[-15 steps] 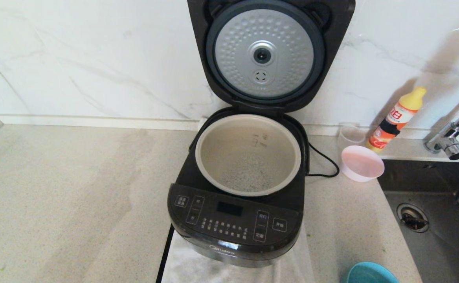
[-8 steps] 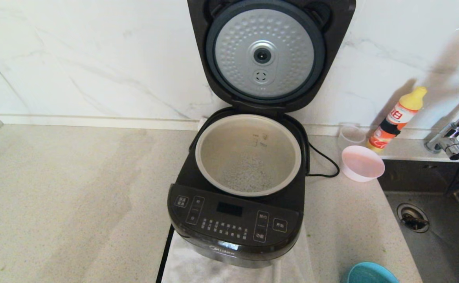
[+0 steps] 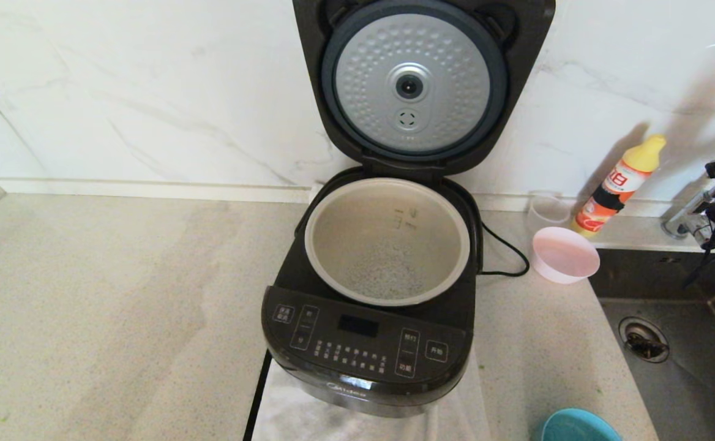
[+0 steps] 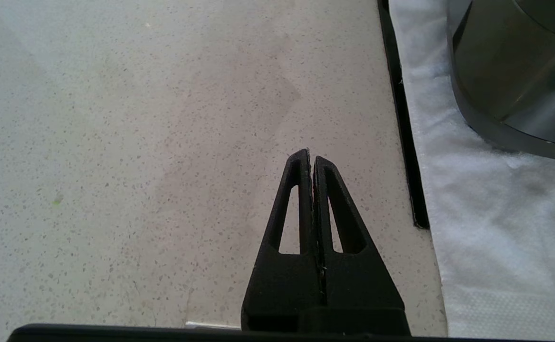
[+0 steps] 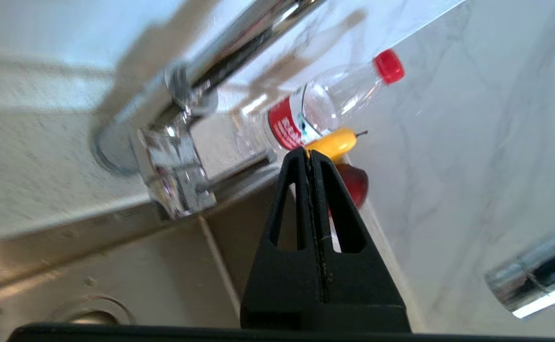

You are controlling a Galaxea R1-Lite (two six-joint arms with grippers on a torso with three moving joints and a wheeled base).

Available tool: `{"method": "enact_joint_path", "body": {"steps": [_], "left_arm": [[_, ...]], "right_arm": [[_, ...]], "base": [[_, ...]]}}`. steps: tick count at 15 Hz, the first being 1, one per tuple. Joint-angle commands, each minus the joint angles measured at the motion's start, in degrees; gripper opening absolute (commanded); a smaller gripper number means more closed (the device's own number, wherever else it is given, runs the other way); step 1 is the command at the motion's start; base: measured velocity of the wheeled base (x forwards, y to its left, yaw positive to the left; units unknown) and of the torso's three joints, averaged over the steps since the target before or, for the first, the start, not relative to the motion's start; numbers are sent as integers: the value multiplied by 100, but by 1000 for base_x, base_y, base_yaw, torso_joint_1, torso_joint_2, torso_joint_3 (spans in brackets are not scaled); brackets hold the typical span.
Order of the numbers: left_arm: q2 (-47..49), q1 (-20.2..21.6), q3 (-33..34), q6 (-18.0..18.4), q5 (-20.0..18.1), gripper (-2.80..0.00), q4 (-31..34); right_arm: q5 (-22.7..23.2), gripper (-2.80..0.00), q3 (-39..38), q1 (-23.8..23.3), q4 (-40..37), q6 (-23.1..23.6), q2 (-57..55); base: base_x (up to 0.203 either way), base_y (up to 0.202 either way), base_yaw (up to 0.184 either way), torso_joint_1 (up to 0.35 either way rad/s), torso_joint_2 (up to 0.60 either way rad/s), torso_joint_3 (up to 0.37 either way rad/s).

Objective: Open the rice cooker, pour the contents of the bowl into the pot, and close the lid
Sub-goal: Turn on the tap

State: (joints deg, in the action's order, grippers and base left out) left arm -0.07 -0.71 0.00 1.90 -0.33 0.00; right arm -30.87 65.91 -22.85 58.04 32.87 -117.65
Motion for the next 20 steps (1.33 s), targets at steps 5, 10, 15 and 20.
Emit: {"method": "enact_joint_path", "body": {"steps": [5,10,15,20], "left_arm": [[7,0,9,3,-2,-280,0],[7,0,9,3,-2,-280,0],[7,0,9,3,-2,-280,-8],[7,0,9,3,-2,-280,0]], "right_arm": [[-51,-280,318,-88,14,438,-400],[-61,-280,691,-251,21,571,-666],[-60,-280,1109,-255,23,644,-985],[-60,-280,1588,-232,31,635,-1327]], "base": [[0,0,0,0,0,0],[0,0,0,0,0,0],[0,0,0,0,0,0],[0,0,0,0,0,0]]}}
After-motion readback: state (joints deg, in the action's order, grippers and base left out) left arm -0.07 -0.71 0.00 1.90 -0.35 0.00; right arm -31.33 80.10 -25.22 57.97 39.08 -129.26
